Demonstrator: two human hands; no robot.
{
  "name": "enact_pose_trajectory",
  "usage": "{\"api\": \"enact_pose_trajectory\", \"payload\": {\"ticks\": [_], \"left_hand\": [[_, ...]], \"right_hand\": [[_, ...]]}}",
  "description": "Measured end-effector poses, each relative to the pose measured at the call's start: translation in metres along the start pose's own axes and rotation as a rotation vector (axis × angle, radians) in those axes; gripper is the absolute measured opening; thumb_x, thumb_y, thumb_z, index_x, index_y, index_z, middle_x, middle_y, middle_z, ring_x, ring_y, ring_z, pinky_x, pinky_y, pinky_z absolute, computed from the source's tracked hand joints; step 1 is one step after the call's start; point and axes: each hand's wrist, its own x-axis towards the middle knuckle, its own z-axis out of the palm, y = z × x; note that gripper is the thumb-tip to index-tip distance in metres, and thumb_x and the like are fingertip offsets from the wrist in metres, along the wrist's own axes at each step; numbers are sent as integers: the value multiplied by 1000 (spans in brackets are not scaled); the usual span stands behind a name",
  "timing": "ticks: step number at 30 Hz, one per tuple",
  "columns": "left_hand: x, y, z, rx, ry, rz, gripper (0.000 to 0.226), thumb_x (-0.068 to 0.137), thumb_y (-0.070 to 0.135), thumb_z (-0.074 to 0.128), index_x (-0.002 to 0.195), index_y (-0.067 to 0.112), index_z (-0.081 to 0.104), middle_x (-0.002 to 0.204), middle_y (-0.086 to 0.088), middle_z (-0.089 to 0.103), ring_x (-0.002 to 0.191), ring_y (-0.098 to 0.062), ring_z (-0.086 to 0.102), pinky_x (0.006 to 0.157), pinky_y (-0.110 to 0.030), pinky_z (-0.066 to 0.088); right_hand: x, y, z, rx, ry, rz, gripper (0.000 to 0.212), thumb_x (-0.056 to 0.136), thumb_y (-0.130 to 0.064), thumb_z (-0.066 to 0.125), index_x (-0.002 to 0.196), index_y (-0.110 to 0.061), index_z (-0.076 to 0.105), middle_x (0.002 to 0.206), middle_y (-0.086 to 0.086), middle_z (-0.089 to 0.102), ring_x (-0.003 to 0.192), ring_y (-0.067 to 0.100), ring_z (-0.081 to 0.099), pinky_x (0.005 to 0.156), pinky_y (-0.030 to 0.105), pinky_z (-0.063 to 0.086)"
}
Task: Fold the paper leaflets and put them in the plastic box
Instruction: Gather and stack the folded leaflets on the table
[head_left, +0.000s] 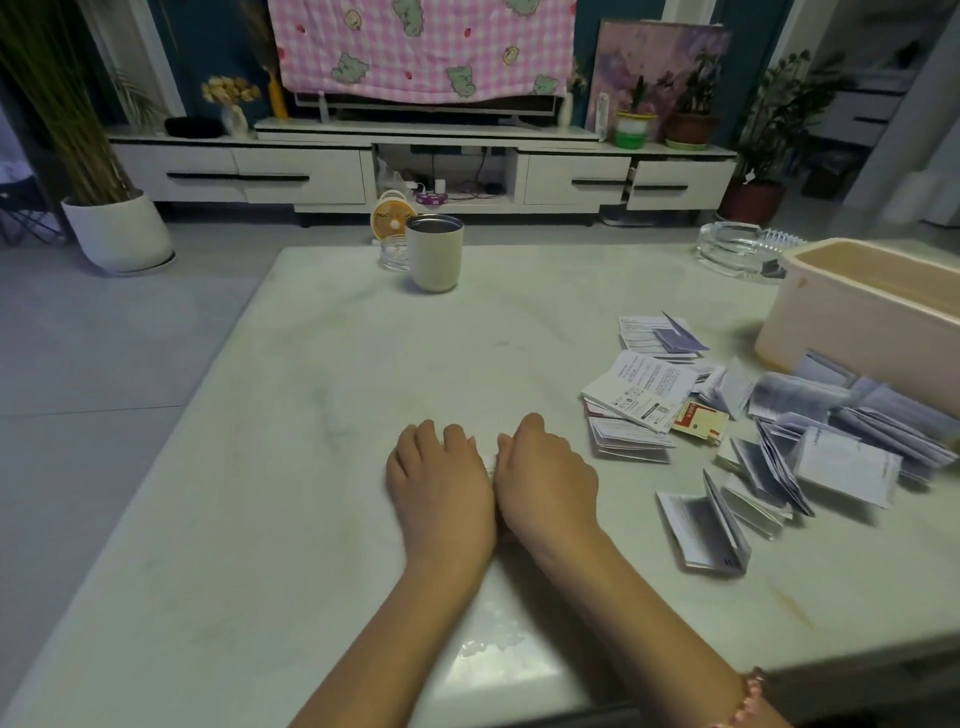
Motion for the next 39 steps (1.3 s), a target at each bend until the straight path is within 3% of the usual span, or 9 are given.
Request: {"api": "enact_pose_trajectory", "payload": {"ticks": [5, 8, 10, 13, 17, 21, 32, 35, 39], "left_hand": [[4, 3, -10, -15, -135, 26, 43, 80, 25, 30, 74, 7, 68, 84, -19, 67, 80, -35, 66, 71, -42, 53], [4, 2, -9, 4, -134, 37, 49, 79, 28, 25, 78, 4, 68, 89, -23, 67, 85, -37, 66, 77, -45, 52], [5, 4, -13, -35, -156, 1, 67, 80, 35, 10, 101, 1, 65, 117, -31, 57, 113, -42, 54, 98, -49, 40], [7, 1, -13, 9, -233, -43, 57, 93, 32, 8, 137, 8, 35, 151, -22, 20, 141, -33, 13, 114, -42, 7], [7, 1, -11, 65, -238, -43, 48, 99, 25, 23, 144, 8, 23, 155, -18, 10, 144, -30, 4, 115, -42, 1], [8, -1, -9, 101, -293, -78, 52, 101, 28, 16, 147, 5, 11, 157, -15, 3, 145, -28, -2, 115, -45, -4], [23, -34, -44, -98, -111, -133, 43, 101, 17, 25, 140, 4, 35, 153, -12, 26, 144, -24, 15, 117, -38, 8], [17, 0, -37, -63, -202, 113, 44, 101, 20, 24, 142, 10, 33, 155, -7, 23, 145, -20, 9, 117, -36, 3], [9, 1, -18, 36, -354, 92, 51, 100, 33, 16, 148, 14, 19, 158, -5, 9, 146, -20, 0, 118, -42, -4]], "right_hand": [[5, -2, 12, -230, 107, 10, 32, 101, -19, 26, 103, -8, 55, 97, 9, 64, 88, 28, 64, 57, 27, 25], [5, -2, 14, -419, 228, -78, 22, 65, -19, 76, 51, -13, 60, 43, 2, 53, 34, 21, 52, 52, 18, -4], [7, -2, 13, -355, 252, -124, 36, 43, -16, 89, 39, -11, 54, 34, 3, 45, 25, 20, 43, 53, 12, 1], [4, -7, 7, -386, 267, -147, 13, 68, -17, 57, 56, -10, 58, 55, 8, 54, 48, 24, 53, 53, 30, 26], [4, 11, 22, -139, 145, -210, 36, 83, -18, 27, 77, -1, 58, 79, 19, 58, 72, 35, 58, 64, 35, 42], [2, 24, 25, -113, -25, -218, 77, 84, -42, -3, 123, 0, 48, 137, 25, 42, 129, 36, 37, 105, 45, 23], [1, 18, 24, -102, -33, -161, 86, 77, -42, -12, 136, -4, 38, 147, 18, 32, 137, 31, 26, 113, 42, 14], [-2, 16, 21, -105, -62, -147, 83, 80, -40, -12, 144, -5, 28, 154, 18, 20, 143, 30, 15, 116, 40, 6], [-5, 15, 16, -110, -116, -142, 88, 75, -43, -18, 147, -8, 19, 156, 16, 11, 145, 27, 7, 116, 38, 1]]}}
